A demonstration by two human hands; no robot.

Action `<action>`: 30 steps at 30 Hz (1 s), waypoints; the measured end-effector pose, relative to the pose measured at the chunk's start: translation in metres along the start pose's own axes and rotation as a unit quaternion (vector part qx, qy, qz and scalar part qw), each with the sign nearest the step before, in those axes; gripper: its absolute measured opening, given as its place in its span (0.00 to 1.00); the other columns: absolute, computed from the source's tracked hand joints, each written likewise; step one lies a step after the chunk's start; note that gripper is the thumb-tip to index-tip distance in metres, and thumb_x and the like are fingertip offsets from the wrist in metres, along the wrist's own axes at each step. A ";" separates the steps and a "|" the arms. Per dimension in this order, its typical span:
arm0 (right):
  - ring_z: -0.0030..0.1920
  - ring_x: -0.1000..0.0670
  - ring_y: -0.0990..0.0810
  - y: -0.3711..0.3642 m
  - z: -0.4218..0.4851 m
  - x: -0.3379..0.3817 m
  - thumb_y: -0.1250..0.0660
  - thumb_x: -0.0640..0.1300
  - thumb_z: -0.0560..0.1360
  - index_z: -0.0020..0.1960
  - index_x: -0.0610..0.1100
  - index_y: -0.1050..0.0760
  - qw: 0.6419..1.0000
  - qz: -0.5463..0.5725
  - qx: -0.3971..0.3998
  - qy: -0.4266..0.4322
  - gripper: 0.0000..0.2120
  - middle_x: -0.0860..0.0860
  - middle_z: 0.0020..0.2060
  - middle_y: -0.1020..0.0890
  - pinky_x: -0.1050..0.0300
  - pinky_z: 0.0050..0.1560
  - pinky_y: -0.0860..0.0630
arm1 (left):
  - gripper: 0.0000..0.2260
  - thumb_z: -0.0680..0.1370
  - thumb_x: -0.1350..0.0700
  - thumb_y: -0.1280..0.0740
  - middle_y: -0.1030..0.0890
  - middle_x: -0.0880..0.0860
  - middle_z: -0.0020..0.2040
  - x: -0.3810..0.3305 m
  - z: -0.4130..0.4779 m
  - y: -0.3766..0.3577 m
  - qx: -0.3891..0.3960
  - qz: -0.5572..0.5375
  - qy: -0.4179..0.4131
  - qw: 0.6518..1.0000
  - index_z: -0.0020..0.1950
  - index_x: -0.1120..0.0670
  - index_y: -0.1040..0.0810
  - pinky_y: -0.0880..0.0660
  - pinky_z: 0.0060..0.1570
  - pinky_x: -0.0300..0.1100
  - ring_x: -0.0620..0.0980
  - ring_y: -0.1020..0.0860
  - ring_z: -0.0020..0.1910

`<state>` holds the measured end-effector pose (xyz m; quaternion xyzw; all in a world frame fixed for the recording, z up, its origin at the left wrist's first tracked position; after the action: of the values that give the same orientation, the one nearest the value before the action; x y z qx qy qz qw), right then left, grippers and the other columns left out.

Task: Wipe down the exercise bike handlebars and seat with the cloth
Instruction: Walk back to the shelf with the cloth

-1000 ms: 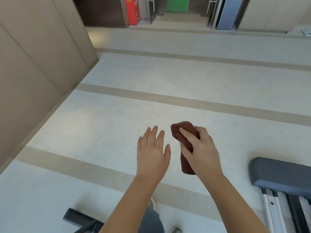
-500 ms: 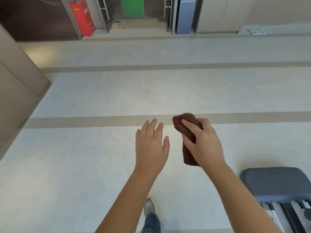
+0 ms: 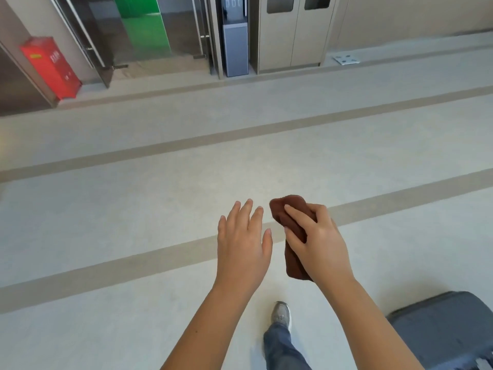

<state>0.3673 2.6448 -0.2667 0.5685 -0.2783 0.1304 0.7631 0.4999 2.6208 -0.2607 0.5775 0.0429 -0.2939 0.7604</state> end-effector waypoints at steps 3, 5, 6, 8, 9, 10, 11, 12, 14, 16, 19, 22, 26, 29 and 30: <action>0.53 0.41 0.26 0.002 0.079 -0.021 0.33 0.44 0.72 0.62 0.52 0.26 1.000 0.004 -0.005 -0.005 0.19 0.46 0.58 0.27 0.48 0.45 0.23 | 0.17 0.74 0.59 0.33 0.27 0.61 0.65 -0.006 0.076 -0.030 0.032 0.003 -0.010 0.999 0.62 0.61 0.27 0.38 0.63 0.60 0.61 0.33 0.66; 0.53 0.40 0.26 0.001 0.127 -0.031 0.32 0.44 0.72 0.62 0.52 0.26 1.000 0.004 0.000 -0.006 0.19 0.45 0.58 0.27 0.47 0.46 0.24 | 0.17 0.75 0.58 0.34 0.28 0.60 0.66 -0.008 0.124 -0.045 0.043 0.002 -0.009 0.999 0.63 0.61 0.28 0.39 0.64 0.59 0.60 0.34 0.67; 0.53 0.40 0.26 0.001 0.151 -0.033 0.32 0.44 0.72 0.62 0.52 0.26 1.000 0.004 0.001 -0.002 0.19 0.45 0.58 0.27 0.47 0.46 0.24 | 0.17 0.74 0.59 0.34 0.28 0.60 0.65 -0.007 0.147 -0.050 0.038 0.004 -0.010 0.999 0.62 0.61 0.27 0.39 0.63 0.60 0.60 0.33 0.66; 0.53 0.40 0.26 -0.003 0.198 -0.037 0.32 0.44 0.72 0.62 0.52 0.26 1.000 0.002 0.003 0.001 0.19 0.45 0.58 0.27 0.46 0.46 0.24 | 0.17 0.73 0.60 0.32 0.26 0.61 0.63 -0.002 0.191 -0.059 0.023 0.011 -0.010 1.000 0.60 0.61 0.26 0.37 0.61 0.61 0.62 0.31 0.64; 0.53 0.40 0.26 -0.007 0.220 -0.038 0.33 0.45 0.72 0.62 0.52 0.26 1.000 0.000 0.005 -0.001 0.18 0.45 0.59 0.27 0.46 0.46 0.24 | 0.17 0.73 0.60 0.32 0.26 0.61 0.62 0.002 0.211 -0.064 0.021 0.014 -0.007 1.000 0.60 0.62 0.26 0.36 0.61 0.62 0.62 0.30 0.64; 0.53 0.40 0.26 -0.012 0.240 -0.039 0.33 0.45 0.72 0.62 0.52 0.26 1.000 -0.003 0.009 -0.002 0.18 0.45 0.59 0.27 0.46 0.46 0.23 | 0.17 0.73 0.60 0.32 0.26 0.61 0.63 0.007 0.228 -0.069 0.024 0.018 -0.002 1.000 0.60 0.61 0.26 0.37 0.61 0.61 0.62 0.31 0.64; 0.53 0.40 0.26 -0.017 0.260 -0.039 0.33 0.45 0.72 0.62 0.52 0.26 1.000 -0.004 0.011 0.002 0.18 0.45 0.59 0.27 0.46 0.45 0.23 | 0.17 0.74 0.59 0.33 0.27 0.61 0.64 0.014 0.246 -0.074 0.029 0.018 0.003 0.999 0.61 0.61 0.27 0.37 0.62 0.60 0.61 0.32 0.65; 0.53 0.40 0.26 -0.023 0.279 -0.038 0.32 0.45 0.72 0.62 0.52 0.26 1.000 -0.003 0.014 0.004 0.18 0.45 0.58 0.27 0.46 0.45 0.23 | 0.17 0.75 0.58 0.34 0.28 0.60 0.65 0.022 0.263 -0.080 0.033 0.017 0.010 0.999 0.62 0.60 0.27 0.39 0.64 0.59 0.60 0.33 0.66; 0.53 0.40 0.26 -0.038 0.320 -0.035 0.32 0.46 0.72 0.62 0.52 0.26 1.000 -0.004 0.026 0.008 0.18 0.45 0.58 0.26 0.46 0.45 0.23 | 0.18 0.77 0.56 0.37 0.31 0.58 0.68 0.042 0.300 -0.093 0.038 0.013 0.027 0.999 0.65 0.58 0.30 0.43 0.67 0.55 0.58 0.37 0.69; 0.53 0.41 0.26 -0.056 0.363 -0.031 0.33 0.46 0.72 0.62 0.51 0.26 0.999 -0.007 0.036 0.012 0.18 0.45 0.58 0.27 0.45 0.46 0.23 | 0.18 0.77 0.54 0.39 0.33 0.56 0.70 0.061 0.341 -0.105 0.042 0.007 0.033 0.999 0.67 0.56 0.31 0.46 0.68 0.54 0.56 0.39 0.70; 0.53 0.40 0.26 -0.084 0.439 -0.025 0.33 0.46 0.72 0.62 0.51 0.26 1.000 -0.010 0.021 0.015 0.18 0.45 0.59 0.27 0.45 0.46 0.23 | 0.18 0.77 0.54 0.38 0.32 0.56 0.69 0.097 0.410 -0.119 0.040 0.016 0.025 0.999 0.66 0.56 0.31 0.45 0.68 0.54 0.57 0.38 0.70; 0.53 0.41 0.27 -0.118 0.542 0.001 0.33 0.46 0.73 0.63 0.52 0.27 1.000 -0.019 0.009 0.015 0.19 0.46 0.60 0.28 0.46 0.48 0.23 | 0.18 0.77 0.54 0.39 0.33 0.56 0.70 0.152 0.511 -0.123 0.052 0.017 0.015 0.998 0.67 0.56 0.32 0.47 0.68 0.53 0.56 0.40 0.71; 0.56 0.43 0.28 -0.133 0.622 0.024 0.35 0.48 0.74 0.65 0.54 0.30 1.000 -0.016 0.018 0.009 0.20 0.47 0.61 0.29 0.46 0.52 0.25 | 0.18 0.77 0.55 0.39 0.33 0.57 0.69 0.182 0.594 -0.119 0.050 0.022 0.009 0.998 0.67 0.57 0.31 0.45 0.68 0.54 0.56 0.39 0.70; 0.56 0.42 0.27 -0.141 0.668 0.026 0.34 0.48 0.74 0.65 0.54 0.29 1.000 -0.006 -0.001 0.002 0.20 0.47 0.60 0.29 0.45 0.51 0.24 | 0.18 0.77 0.55 0.38 0.31 0.58 0.68 0.195 0.642 -0.126 0.045 0.014 -0.010 0.999 0.66 0.58 0.31 0.43 0.67 0.55 0.57 0.38 0.69; 0.56 0.42 0.27 -0.145 0.689 0.026 0.34 0.48 0.73 0.65 0.54 0.29 1.000 -0.003 -0.006 -0.003 0.20 0.47 0.60 0.29 0.45 0.51 0.24 | 0.18 0.76 0.56 0.37 0.30 0.58 0.68 0.201 0.664 -0.130 0.042 0.010 -0.013 0.999 0.65 0.59 0.30 0.42 0.66 0.56 0.58 0.37 0.69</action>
<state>0.2721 1.9477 -0.2302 0.5647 -0.2799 0.1250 0.7663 0.4182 1.9201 -0.2344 0.6054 0.0155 -0.2955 0.7389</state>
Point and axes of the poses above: each hand's wrist, its own z-axis towards the middle knuckle, its own y-axis out of the back of the hand, x = y × z, the point moved 5 cm from there along z, towards the middle knuckle
